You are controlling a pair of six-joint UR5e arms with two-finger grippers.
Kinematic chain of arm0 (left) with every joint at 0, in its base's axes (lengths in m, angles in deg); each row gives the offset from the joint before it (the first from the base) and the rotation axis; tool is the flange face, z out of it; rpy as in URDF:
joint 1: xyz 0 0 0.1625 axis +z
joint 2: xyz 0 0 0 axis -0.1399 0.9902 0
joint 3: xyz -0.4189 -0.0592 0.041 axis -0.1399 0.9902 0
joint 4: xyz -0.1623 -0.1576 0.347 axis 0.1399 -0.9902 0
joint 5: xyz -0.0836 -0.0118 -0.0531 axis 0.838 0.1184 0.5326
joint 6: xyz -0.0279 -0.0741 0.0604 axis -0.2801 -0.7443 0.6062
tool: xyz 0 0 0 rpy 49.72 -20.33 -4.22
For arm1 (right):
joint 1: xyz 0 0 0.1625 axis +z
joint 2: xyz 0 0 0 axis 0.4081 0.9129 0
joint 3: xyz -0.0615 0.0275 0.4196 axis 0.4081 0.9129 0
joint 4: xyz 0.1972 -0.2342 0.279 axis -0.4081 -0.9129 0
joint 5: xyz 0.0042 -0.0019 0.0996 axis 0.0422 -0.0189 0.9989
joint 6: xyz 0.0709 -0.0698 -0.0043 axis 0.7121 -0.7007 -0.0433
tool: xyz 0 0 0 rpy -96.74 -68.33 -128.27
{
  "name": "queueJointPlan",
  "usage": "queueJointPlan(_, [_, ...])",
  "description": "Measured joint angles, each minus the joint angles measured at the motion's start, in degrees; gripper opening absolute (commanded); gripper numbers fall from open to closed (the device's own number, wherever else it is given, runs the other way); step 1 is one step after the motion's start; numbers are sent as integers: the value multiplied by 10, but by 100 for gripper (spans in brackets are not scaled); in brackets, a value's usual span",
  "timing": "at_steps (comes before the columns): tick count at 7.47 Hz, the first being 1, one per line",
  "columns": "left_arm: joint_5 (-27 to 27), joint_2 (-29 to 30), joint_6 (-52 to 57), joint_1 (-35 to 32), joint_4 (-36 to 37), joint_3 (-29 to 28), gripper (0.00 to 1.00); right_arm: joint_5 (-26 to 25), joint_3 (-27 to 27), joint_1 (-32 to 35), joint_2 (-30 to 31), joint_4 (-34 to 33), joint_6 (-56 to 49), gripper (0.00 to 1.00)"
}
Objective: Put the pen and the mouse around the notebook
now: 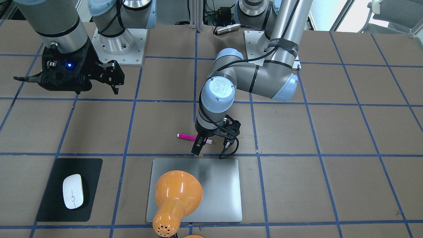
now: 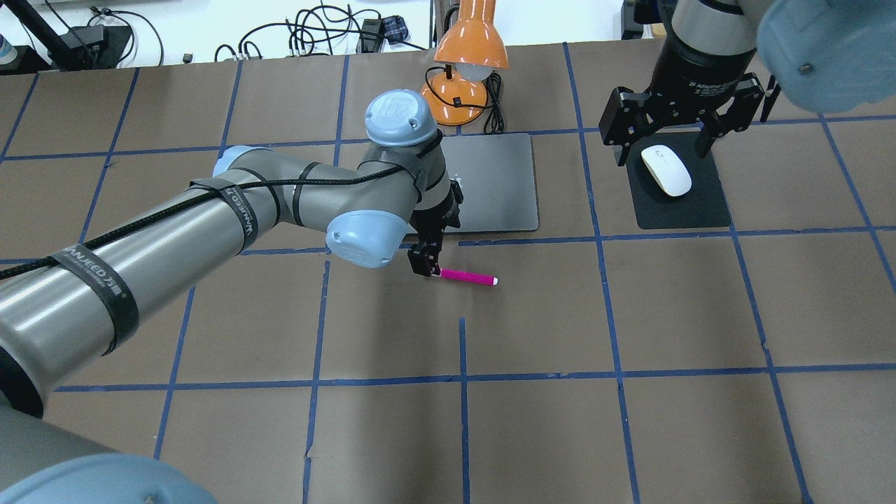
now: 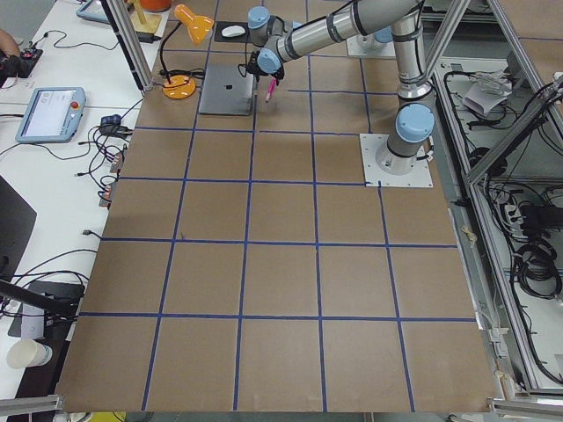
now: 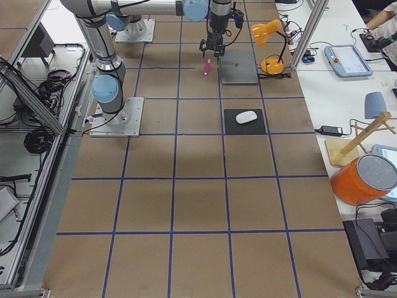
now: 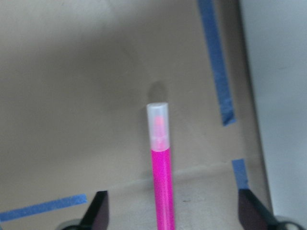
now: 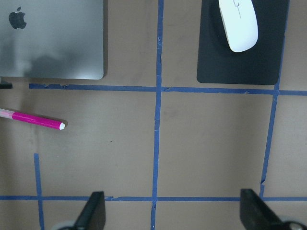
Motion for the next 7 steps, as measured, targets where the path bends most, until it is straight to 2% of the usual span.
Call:
queueJointPlan(2, [-3,-25,185,55,-28,-21,100,11,0,0,-1,-1,0,100])
queueJointPlan(5, [-47,-70,470,126,-159,-71,100,16,0,0,-1,-2,0,100])
queueJointPlan(7, [-59,-96,639,157,-213,-108,100,16,0,0,0,-5,0,100])
